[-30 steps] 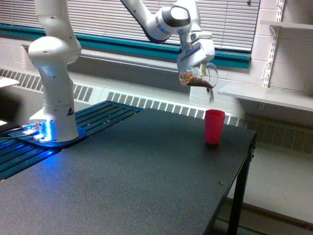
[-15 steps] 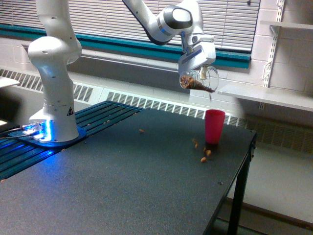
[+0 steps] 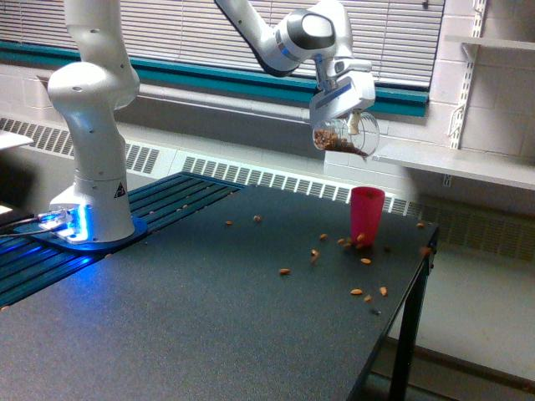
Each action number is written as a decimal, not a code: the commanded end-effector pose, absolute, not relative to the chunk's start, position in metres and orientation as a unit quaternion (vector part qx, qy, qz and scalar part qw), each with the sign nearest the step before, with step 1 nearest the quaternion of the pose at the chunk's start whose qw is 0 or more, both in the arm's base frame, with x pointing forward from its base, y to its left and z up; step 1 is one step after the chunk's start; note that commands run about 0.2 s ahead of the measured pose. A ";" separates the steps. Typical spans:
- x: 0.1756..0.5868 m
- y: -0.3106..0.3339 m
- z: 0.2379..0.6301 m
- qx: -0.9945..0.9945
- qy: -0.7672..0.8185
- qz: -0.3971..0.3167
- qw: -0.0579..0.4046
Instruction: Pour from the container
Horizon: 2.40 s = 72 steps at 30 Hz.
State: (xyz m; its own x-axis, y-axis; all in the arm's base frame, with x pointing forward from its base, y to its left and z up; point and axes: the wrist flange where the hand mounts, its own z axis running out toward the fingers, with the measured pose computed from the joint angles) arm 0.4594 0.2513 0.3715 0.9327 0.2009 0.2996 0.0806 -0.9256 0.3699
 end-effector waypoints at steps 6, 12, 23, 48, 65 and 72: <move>0.458 0.270 0.371 0.963 0.096 0.168 0.188; 0.459 0.270 0.370 0.962 0.100 0.166 0.195; 0.460 0.266 0.369 0.961 0.100 0.160 0.204; 0.517 0.239 0.401 0.959 0.121 0.131 0.219; 0.531 0.230 0.430 0.960 0.111 0.145 0.211; 0.523 0.235 0.430 0.961 0.116 0.143 0.206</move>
